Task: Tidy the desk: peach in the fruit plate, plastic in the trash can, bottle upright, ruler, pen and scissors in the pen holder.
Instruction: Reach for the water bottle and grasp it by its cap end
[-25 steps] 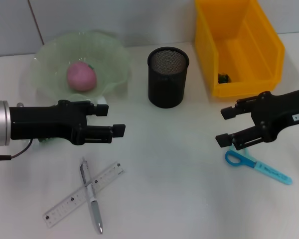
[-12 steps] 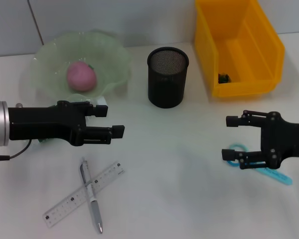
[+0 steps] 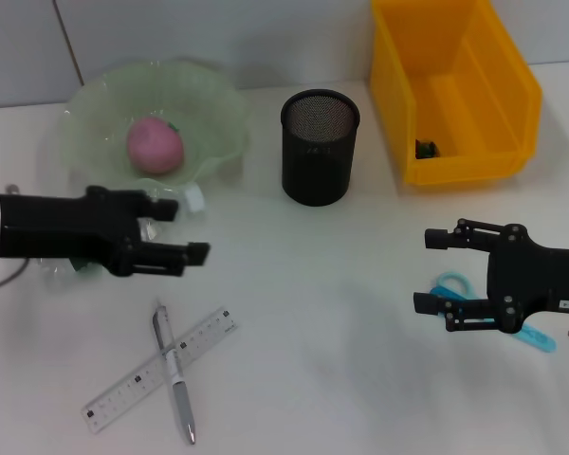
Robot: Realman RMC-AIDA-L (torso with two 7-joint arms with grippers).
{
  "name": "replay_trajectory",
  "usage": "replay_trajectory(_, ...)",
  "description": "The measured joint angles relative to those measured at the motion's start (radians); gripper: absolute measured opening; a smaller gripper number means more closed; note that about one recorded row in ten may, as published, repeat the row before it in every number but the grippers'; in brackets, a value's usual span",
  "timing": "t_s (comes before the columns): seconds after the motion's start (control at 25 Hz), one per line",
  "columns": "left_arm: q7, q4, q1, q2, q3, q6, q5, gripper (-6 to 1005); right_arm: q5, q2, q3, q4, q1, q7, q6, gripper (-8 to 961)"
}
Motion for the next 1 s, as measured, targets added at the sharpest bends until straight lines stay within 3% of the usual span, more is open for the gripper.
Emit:
replay_trajectory(0.08, -0.007, 0.015, -0.001, -0.002, -0.003, -0.002, 0.022, 811, 0.0, 0.0, 0.0, 0.0, 0.0, 0.006, 0.0, 827)
replay_trajectory(0.2, -0.064, 0.14, -0.019, -0.021, -0.018, -0.009, 0.176, 811, 0.0, 0.0, 0.001, -0.001, 0.002, 0.016, 0.002, 827)
replay_trajectory(0.4, -0.123, 0.223, -0.05, -0.027, 0.009, -0.005, 0.288, 811, 0.0, -0.002, 0.001, -0.008, 0.006, 0.04, 0.002, 827)
replay_trajectory(0.48, -0.123, 0.223, -0.05, -0.027, 0.009, -0.005, 0.288, 811, 0.0, -0.004, 0.001, -0.008, 0.006, 0.047, 0.001, 827)
replay_trajectory(0.56, -0.172, 0.232, -0.109, -0.03, 0.062, -0.012, 0.412, 811, 0.0, -0.004, 0.001, -0.009, 0.006, 0.05, 0.002, 827)
replay_trajectory(0.64, -0.185, 0.23, -0.125, -0.031, 0.082, -0.018, 0.446, 811, 0.0, -0.004, 0.001, -0.011, 0.006, 0.052, 0.002, 827)
replay_trajectory(0.84, -0.286, 0.187, -0.206, -0.034, 0.234, -0.093, 0.659, 811, 0.0, -0.003, 0.001, -0.011, 0.006, 0.06, 0.002, 827)
replay_trajectory(1.0, -0.327, 0.134, -0.249, -0.037, 0.264, -0.097, 0.76, 811, 0.0, -0.003, 0.001, -0.011, 0.004, 0.061, 0.0, 827)
